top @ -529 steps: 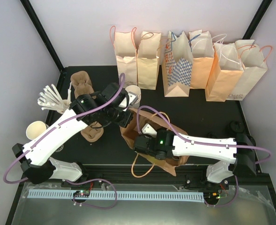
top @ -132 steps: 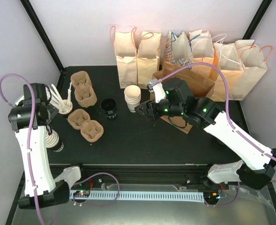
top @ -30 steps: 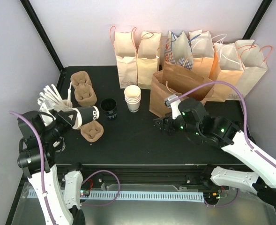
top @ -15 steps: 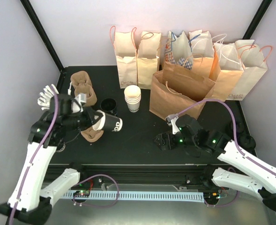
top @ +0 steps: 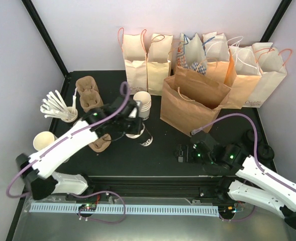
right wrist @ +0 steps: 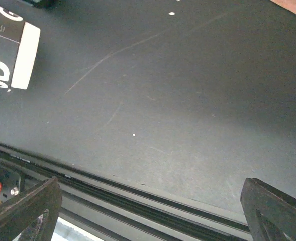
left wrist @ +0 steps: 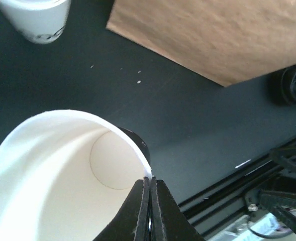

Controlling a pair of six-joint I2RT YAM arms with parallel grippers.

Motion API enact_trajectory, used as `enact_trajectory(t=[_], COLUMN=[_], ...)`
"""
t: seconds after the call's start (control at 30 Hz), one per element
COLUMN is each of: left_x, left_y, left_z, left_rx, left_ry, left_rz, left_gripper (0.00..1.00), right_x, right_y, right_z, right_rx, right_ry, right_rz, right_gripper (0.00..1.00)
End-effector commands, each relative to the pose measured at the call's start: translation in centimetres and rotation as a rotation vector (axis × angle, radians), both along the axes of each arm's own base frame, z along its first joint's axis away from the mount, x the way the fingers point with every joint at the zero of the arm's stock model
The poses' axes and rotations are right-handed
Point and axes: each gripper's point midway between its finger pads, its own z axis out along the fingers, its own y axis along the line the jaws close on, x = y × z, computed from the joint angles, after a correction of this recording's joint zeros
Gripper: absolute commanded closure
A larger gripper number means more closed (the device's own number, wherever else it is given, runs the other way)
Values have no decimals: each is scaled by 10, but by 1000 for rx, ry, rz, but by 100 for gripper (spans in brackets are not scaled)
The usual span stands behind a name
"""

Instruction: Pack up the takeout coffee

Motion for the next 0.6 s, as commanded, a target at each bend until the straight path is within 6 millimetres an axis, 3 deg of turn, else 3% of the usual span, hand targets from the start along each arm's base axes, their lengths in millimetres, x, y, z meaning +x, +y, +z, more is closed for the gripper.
enact_trajectory(t=[0.0,0.13,0.33,0.57], left_x=[25,27,24,27], left_y=[-45,-75,-102,-112], left_z=[12,-2,-38,-63], left_rx=[134,270,307,500], left_ry=[-219,-284,-286,-376], left_rz=[-127,-201,-244,-244], left_gripper=[98,98,98,98], right_x=[-6,-16,-27,-33], right_y=[-34,-57,-62,-70], right_z=[-23,-35,-53,-52], right_rx=[-66,-161,-176,-120], right_ry=[61,132,208,205], right_rz=[-170,-238,-272,-312], right_gripper=[0,1,1,1])
